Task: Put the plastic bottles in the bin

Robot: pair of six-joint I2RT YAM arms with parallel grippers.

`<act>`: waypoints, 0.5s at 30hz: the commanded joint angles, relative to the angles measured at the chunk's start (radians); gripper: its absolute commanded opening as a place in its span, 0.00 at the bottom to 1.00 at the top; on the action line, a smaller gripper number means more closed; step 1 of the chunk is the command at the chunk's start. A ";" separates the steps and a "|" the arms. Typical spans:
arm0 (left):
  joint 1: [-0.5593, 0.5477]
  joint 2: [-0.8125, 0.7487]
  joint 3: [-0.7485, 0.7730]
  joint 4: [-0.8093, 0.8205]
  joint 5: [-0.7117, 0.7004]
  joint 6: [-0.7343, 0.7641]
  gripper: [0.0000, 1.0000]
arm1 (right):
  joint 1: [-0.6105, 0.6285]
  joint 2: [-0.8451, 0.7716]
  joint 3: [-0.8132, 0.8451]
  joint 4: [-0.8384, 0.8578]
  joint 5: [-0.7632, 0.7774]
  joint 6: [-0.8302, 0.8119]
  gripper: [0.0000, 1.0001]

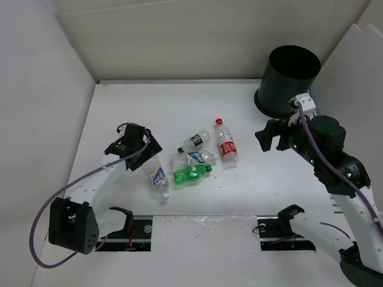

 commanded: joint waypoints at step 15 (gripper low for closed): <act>-0.027 0.180 -0.129 0.134 -0.090 -0.152 0.82 | 0.031 -0.092 -0.094 0.152 -0.139 0.013 1.00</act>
